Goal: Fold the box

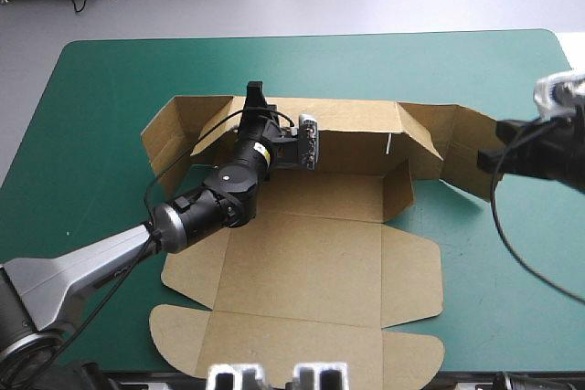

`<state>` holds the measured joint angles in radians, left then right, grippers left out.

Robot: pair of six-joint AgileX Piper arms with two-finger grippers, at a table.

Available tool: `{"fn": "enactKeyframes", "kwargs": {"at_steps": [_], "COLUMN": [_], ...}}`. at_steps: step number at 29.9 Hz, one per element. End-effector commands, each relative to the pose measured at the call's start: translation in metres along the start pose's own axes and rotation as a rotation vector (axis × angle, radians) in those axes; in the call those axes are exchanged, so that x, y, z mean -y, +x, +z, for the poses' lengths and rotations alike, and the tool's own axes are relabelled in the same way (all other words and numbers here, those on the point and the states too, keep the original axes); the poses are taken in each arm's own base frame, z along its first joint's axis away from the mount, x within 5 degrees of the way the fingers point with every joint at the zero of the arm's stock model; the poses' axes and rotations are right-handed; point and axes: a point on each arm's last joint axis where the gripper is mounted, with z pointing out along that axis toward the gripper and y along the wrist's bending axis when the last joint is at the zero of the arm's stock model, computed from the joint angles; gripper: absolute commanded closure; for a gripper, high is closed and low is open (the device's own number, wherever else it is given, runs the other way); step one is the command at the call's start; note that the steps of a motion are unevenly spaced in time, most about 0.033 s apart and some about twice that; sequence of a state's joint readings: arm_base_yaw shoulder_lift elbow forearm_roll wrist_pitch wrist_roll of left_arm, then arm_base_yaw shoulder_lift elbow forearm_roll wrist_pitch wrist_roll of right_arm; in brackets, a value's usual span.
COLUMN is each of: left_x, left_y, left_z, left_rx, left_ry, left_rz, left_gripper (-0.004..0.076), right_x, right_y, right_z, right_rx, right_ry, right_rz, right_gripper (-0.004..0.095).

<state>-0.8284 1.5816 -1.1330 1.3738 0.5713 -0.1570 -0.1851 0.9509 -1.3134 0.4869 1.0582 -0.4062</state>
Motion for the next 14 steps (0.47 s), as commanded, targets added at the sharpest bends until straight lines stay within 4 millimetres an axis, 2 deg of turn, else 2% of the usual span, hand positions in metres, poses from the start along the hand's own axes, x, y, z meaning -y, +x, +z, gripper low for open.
{"fn": "enactKeyframes", "kwargs": {"at_steps": [1, 8, 10, 14], "left_x": [-0.01, -0.009, -0.009, -0.009], "left_y": [-0.01, -0.011, -0.011, -0.011], "left_z": [-0.015, -0.016, -0.016, -0.016], "left_rx": [0.078, 0.08, 0.08, 0.08], "left_ry": [-0.036, -0.036, -0.037, -0.041], "left_rz": [-0.049, -0.043, -0.041, -0.036], "left_gripper": [0.0734, 0.0734, 0.0734, 0.0734], "right_x": [0.014, 0.048, 0.056, 0.075], "right_y": [-0.039, -0.077, -0.081, -0.078], "right_z": [0.025, 0.105, 0.132, 0.187], "right_rx": [0.06, -0.047, -0.103, -0.236], "right_ry": [-0.018, -0.123, -0.19, -0.269], "right_rz": [0.006, 0.047, 0.067, 0.097], "right_gripper": [0.0931, 0.0932, 0.0932, 0.0931]}}
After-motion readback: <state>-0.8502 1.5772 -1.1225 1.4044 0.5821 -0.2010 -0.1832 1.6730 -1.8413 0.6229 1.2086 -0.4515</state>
